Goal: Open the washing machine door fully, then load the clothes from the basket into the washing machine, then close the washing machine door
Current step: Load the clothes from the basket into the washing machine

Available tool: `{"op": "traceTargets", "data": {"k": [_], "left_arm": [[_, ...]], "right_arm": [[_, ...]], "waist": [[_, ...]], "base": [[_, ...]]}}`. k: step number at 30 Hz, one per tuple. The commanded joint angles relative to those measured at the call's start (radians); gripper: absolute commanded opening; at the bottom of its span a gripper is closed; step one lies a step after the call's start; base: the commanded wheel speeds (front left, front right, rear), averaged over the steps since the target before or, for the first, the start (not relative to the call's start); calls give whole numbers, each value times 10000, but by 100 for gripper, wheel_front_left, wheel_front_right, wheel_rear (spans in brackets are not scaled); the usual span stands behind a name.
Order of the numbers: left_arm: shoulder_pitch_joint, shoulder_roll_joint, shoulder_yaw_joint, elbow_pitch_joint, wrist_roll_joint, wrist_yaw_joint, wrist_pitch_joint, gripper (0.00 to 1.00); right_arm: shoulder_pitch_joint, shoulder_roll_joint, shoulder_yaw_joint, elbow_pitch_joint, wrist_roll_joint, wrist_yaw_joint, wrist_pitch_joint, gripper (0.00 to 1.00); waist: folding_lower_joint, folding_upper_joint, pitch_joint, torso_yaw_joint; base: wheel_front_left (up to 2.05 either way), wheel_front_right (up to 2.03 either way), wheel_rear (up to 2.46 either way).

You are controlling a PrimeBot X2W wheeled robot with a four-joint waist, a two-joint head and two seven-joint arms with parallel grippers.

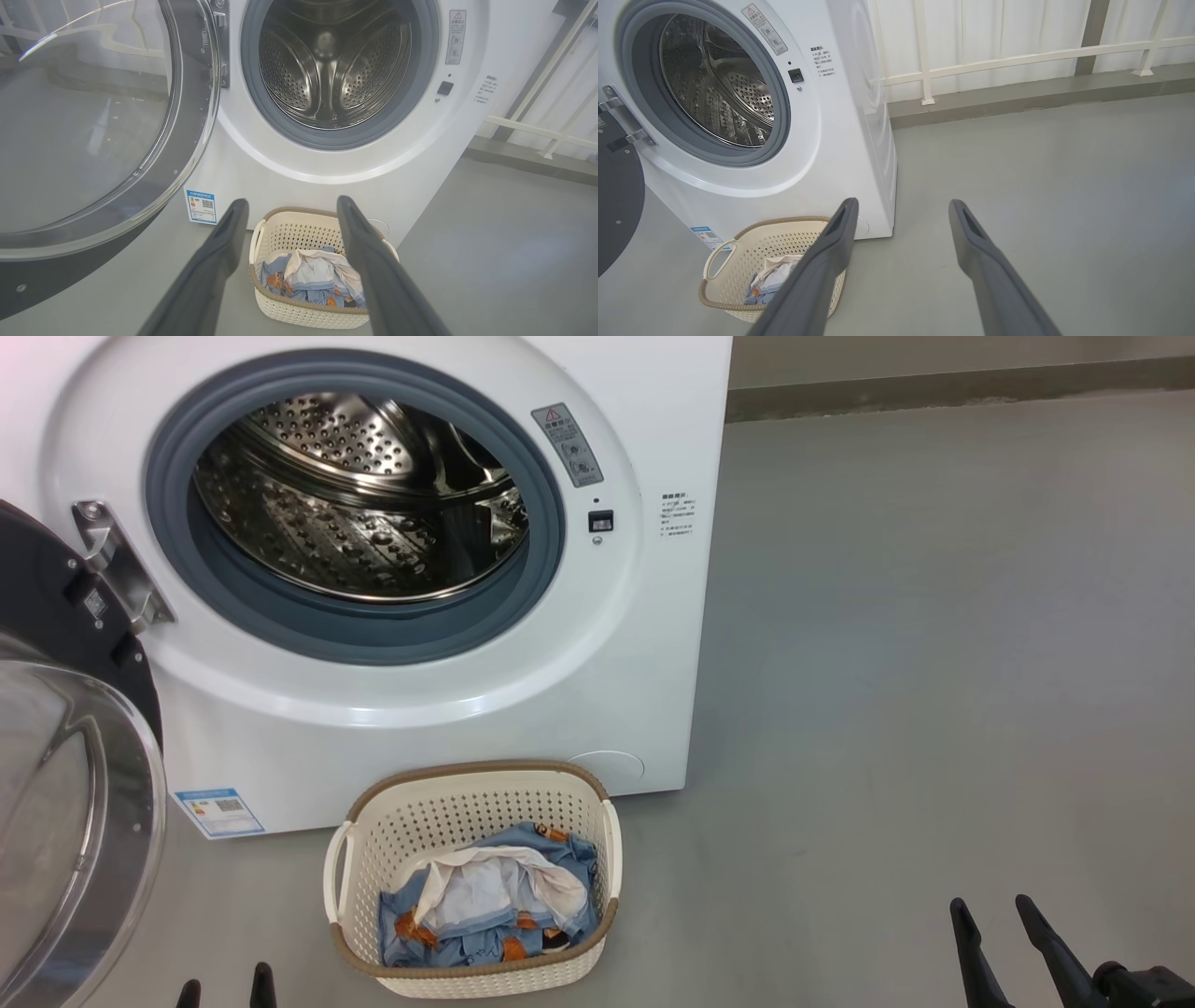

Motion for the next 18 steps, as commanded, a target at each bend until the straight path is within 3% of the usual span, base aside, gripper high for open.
{"op": "traceTargets", "data": {"k": [1,18], "left_arm": [[-165,95,377,-290,28,-45,-55,100],[-208,95,385,-256,239,-61,-55,100]], "right_arm": [[-107,-166,199,-261,2,16,-120,100],[-177,-168,244,-237,43,16,-120,100]], "waist": [[0,0,19,0],[0,0,143,-25]], "base": [[0,0,0],[5,-5,0]]}}
